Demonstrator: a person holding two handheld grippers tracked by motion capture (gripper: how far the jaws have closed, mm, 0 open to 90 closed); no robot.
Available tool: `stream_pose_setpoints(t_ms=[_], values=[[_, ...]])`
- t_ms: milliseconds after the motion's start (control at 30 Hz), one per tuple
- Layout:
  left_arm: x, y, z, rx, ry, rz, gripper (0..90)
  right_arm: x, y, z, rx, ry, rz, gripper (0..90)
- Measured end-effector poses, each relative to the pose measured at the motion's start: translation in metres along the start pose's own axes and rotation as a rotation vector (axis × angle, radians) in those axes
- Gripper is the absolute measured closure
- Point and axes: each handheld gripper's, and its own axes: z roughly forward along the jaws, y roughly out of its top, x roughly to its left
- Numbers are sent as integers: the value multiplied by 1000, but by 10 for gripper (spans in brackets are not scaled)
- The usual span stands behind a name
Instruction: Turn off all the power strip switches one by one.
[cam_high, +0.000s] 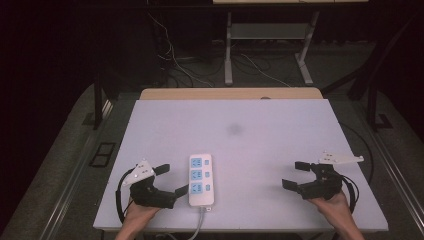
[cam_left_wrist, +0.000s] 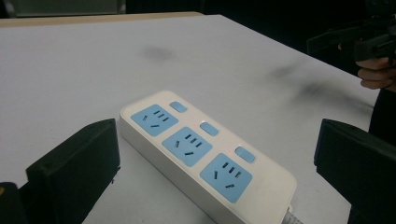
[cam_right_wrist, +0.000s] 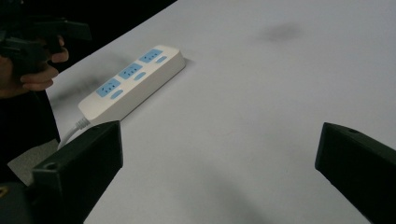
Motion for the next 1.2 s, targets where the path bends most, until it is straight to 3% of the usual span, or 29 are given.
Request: stream_pose_setpoints(t_ms=[767, 1200], values=[[-2, 0, 2, 16, -11, 8, 0, 0, -4, 1, 27, -16, 0, 7], [-4, 6, 8, 48, -34, 10, 0, 1, -5, 1, 36, -17, -6, 7]])
